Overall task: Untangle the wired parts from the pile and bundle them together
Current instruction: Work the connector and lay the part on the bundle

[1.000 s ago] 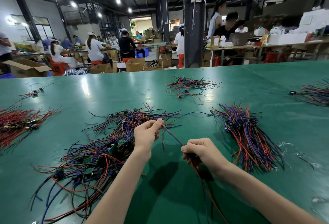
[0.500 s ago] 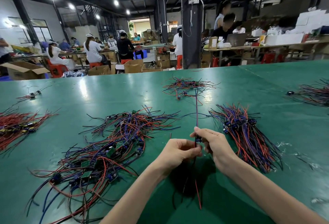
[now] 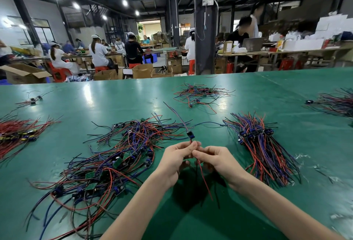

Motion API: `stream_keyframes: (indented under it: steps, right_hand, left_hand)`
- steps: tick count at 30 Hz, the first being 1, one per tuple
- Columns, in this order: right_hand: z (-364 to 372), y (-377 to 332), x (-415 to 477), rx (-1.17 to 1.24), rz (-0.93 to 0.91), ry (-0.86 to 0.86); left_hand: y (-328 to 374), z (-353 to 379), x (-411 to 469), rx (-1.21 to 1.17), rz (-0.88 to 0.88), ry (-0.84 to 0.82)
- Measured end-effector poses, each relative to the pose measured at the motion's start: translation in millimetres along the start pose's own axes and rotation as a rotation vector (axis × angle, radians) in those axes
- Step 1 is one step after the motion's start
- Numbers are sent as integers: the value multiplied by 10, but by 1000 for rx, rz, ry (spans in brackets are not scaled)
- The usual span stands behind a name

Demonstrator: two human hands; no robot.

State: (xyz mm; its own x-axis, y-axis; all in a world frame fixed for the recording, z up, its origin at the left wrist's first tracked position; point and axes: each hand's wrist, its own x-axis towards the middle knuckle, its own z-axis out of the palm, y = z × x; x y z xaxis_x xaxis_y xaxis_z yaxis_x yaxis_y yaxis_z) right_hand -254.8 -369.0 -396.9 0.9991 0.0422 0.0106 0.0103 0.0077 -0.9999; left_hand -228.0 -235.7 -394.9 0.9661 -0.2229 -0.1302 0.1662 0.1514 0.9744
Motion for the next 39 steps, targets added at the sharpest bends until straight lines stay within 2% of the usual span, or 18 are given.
stream_keyframes:
  steps: [4,10,18,23,27,31,39]
  right_hand:
    - [12,24,-3,54,-31,-18]
    - [-7,41,27,-61,-34,-45]
    - [-36,-89,5,-241,-46,-297]
    - [-29,-91,-44,-259,23,-345]
    - [-20,-101,-84,-365,39,-394]
    - [13,-111,-113,-410,44,-403]
    - [24,-63,-61,-442,47,-308]
  left_hand:
    - [-5,-2,-1,-18,-3,-5]
    - [-18,-13,23,-59,-2,39]
    - [48,-110,74,-17,106,161]
    - [109,-256,144,-29,183,266]
    - [133,-380,180,-37,224,355]
    - [113,-398,191,-13,253,377]
    - [106,-366,200,-26,312,407]
